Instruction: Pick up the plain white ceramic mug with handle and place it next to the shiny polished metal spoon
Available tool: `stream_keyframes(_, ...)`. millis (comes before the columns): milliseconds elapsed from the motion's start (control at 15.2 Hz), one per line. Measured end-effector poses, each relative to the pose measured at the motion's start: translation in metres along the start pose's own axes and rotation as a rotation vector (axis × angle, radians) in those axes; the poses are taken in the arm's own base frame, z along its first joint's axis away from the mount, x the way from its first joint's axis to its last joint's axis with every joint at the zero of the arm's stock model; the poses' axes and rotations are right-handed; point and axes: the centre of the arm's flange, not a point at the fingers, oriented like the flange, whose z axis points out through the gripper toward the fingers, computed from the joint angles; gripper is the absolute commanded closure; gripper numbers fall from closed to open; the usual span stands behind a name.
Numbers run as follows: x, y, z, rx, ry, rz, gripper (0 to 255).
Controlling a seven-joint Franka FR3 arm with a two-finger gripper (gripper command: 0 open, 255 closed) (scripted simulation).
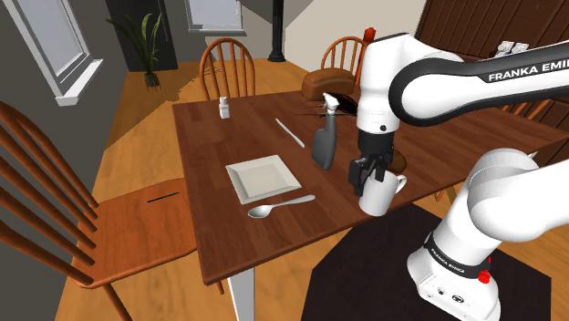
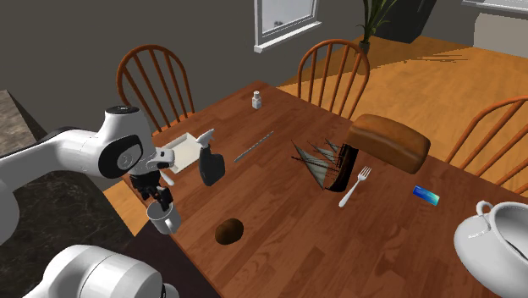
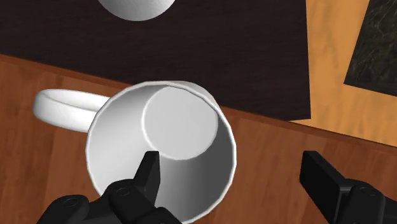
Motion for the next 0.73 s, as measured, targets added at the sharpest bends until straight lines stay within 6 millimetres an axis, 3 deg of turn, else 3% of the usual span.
stream_keyframes(330,0.001,-0.001,-0.045,0.0,0.001,0.0,0)
stream_keyframes(726,0.0,0.0,-0.05,0.0,0.0,0.0,0)
